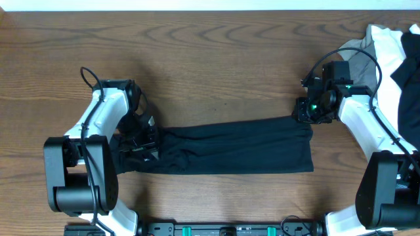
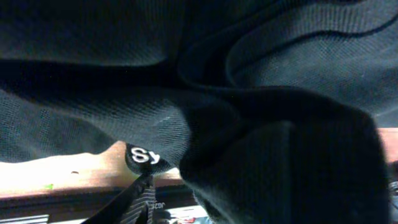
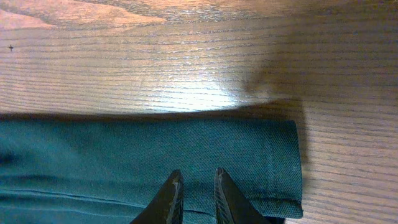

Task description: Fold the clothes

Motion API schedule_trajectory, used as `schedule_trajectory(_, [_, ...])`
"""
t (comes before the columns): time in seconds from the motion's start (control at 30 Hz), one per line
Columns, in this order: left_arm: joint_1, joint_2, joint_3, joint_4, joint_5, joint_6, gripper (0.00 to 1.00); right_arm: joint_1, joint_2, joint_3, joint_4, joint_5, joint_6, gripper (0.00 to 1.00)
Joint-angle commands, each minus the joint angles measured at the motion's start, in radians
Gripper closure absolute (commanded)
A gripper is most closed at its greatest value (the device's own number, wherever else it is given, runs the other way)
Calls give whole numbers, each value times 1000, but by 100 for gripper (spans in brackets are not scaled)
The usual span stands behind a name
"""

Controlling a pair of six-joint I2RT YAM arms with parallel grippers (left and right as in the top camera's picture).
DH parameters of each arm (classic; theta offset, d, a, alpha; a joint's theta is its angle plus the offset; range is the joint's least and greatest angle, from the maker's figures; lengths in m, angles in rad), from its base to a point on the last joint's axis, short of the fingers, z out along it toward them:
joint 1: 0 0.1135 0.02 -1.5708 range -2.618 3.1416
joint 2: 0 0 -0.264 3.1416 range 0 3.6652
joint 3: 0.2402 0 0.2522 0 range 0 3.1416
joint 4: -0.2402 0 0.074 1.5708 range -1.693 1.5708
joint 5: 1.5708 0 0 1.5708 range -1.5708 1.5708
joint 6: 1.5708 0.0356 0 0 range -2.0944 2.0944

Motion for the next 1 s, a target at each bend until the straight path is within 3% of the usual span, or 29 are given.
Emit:
schedule_trajectory(0.0, [5, -19, 6, -28, -6, -2, 69, 6, -15, 5, -3, -12, -19, 83])
schedule_trajectory(0.03, [5, -24, 18, -40, -6, -10, 73, 6, -15, 5, -4, -11, -19, 83])
schedule_trajectory(0.23, [5, -158, 86, -23, -6, -53, 73, 6, -15, 5, -5, 19, -19, 82])
schedule_trajectory(0.4, [-1, -294, 93, 40, -3, -163, 74, 6, -15, 5, -5, 26, -19, 83])
schedule_trajectory(0.53, [-43, -328, 92, 68, 0, -164, 74, 6, -15, 5, -4, 25, -19, 82])
schedule_trajectory(0.67, [-96, -309, 62, 90, -14, -163, 57, 6, -15, 5, -5, 25, -19, 82])
schedule_trajectory(0.83, [-116, -259, 31, 111, -154, -183, 57, 6, -15, 5, -17, 25, -19, 82])
schedule_trajectory(0.97, [-116, -208, 31, 130, -177, -183, 56, 6, -15, 5, -19, 25, -19, 81])
